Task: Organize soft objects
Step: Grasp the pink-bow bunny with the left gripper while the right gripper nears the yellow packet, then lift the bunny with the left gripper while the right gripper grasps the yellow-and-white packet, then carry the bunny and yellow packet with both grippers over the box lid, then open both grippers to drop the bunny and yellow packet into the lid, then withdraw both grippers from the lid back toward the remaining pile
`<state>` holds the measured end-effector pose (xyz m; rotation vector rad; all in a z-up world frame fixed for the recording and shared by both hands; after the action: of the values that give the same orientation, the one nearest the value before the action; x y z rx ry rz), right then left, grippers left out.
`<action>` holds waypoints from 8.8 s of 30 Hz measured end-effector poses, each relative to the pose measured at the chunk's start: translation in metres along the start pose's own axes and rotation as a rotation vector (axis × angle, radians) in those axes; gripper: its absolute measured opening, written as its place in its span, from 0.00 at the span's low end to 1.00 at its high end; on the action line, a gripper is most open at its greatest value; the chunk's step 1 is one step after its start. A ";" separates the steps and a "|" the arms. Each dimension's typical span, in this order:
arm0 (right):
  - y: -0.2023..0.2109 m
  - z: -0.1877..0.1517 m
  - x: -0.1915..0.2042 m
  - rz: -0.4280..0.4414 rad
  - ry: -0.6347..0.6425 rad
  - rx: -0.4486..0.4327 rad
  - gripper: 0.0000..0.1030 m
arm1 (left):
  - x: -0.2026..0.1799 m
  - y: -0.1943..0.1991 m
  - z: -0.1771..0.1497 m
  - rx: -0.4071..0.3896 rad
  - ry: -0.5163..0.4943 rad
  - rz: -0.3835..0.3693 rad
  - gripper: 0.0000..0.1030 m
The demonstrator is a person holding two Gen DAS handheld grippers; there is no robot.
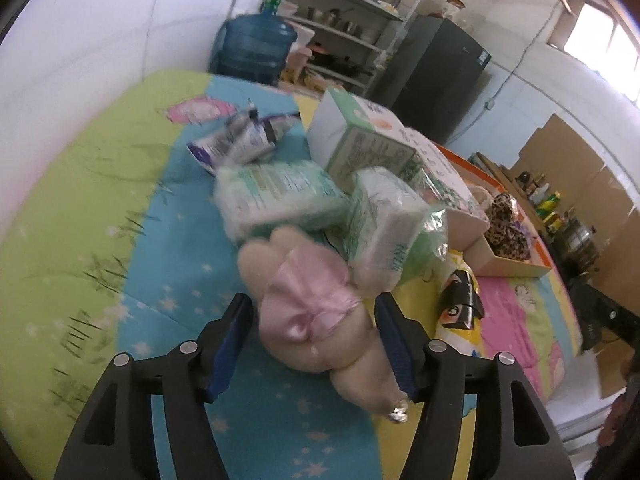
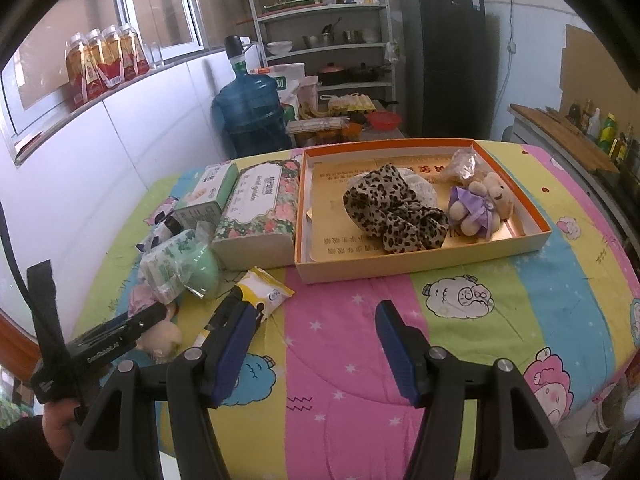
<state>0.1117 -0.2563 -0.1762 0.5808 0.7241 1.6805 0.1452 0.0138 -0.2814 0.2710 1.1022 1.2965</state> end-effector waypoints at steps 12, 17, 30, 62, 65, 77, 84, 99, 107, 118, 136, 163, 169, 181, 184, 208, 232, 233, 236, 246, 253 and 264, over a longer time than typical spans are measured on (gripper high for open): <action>-0.012 -0.006 0.009 0.044 0.006 0.030 0.61 | -0.026 0.001 -0.010 0.006 -0.093 -0.029 0.41; -0.020 -0.005 0.024 0.079 0.016 0.038 0.60 | -0.020 0.014 -0.004 -0.011 -0.093 -0.026 0.36; -0.064 0.002 0.067 0.115 -0.001 0.060 0.60 | -0.002 0.089 0.014 -0.155 -0.184 -0.008 0.35; -0.110 -0.026 0.105 -0.125 0.034 0.106 0.62 | 0.032 0.135 0.019 -0.186 -0.200 0.004 0.35; -0.105 -0.029 0.109 -0.132 0.051 0.106 0.49 | 0.031 0.135 0.018 -0.185 -0.200 0.002 0.35; -0.079 -0.040 0.098 -0.144 0.075 0.094 0.45 | 0.015 0.131 0.016 -0.168 -0.226 -0.038 0.35; -0.049 -0.034 0.083 -0.148 0.073 0.040 0.43 | -0.009 0.124 0.011 -0.149 -0.259 -0.068 0.35; 0.012 -0.014 0.050 -0.155 0.030 -0.075 0.42 | -0.061 0.112 0.010 -0.109 -0.311 -0.144 0.35; 0.035 -0.003 0.026 -0.187 0.019 -0.121 0.43 | -0.095 0.102 0.014 -0.088 -0.343 -0.180 0.35; 0.055 0.009 -0.026 -0.233 -0.023 -0.157 0.43 | -0.152 0.081 0.018 -0.062 -0.378 -0.241 0.35; 0.047 0.032 -0.114 -0.242 -0.017 -0.169 0.43 | -0.238 0.021 0.022 -0.030 -0.385 -0.266 0.35; -0.054 0.095 -0.202 0.061 0.159 -0.148 0.43 | -0.305 -0.101 0.073 -0.005 -0.203 -0.079 0.35; -0.077 0.106 -0.193 0.126 0.218 -0.141 0.43 | -0.299 -0.131 0.083 0.033 -0.133 -0.044 0.35; -0.123 0.107 -0.182 0.202 0.238 -0.072 0.43 | -0.289 -0.179 0.088 0.094 -0.077 -0.001 0.36; -0.131 0.108 -0.175 0.207 0.259 -0.059 0.43 | -0.287 -0.190 0.087 0.117 -0.067 0.005 0.36; -0.162 0.099 -0.177 0.228 0.247 0.001 0.74 | -0.275 -0.208 0.082 0.172 -0.018 0.012 0.61; -0.087 0.106 -0.202 0.231 0.135 -0.126 0.74 | -0.310 -0.126 0.088 0.000 -0.126 0.006 0.65; -0.084 0.105 -0.203 0.227 0.137 -0.131 0.74 | -0.312 -0.121 0.087 -0.012 -0.134 0.008 0.65; -0.077 0.105 -0.204 0.220 0.141 -0.141 0.74 | -0.315 -0.107 0.085 -0.038 -0.154 0.014 0.65; -0.050 0.098 -0.203 0.213 0.151 -0.179 0.74 | -0.306 -0.059 0.067 -0.111 -0.191 0.041 0.65; -0.039 0.093 -0.199 0.224 0.147 -0.189 0.74 | -0.297 -0.034 0.058 -0.160 -0.193 0.067 0.65; -0.024 0.088 -0.176 0.253 0.180 -0.203 0.74 | -0.280 -0.007 0.049 -0.193 -0.189 0.075 0.65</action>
<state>0.2286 -0.4100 -0.1336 0.3935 0.6161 2.0334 0.2220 -0.2099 -0.1231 0.2864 0.8074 1.4034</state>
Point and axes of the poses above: each gripper's, at about its wrist camera, not at the fingertips, and y roughly against the way its jaws point, x to its left, z to its top, the point moved 6 cm from there along -y, roughly the way its jaws point, and after that the axes turned 13 degrees about y, right-handed, at the moved point
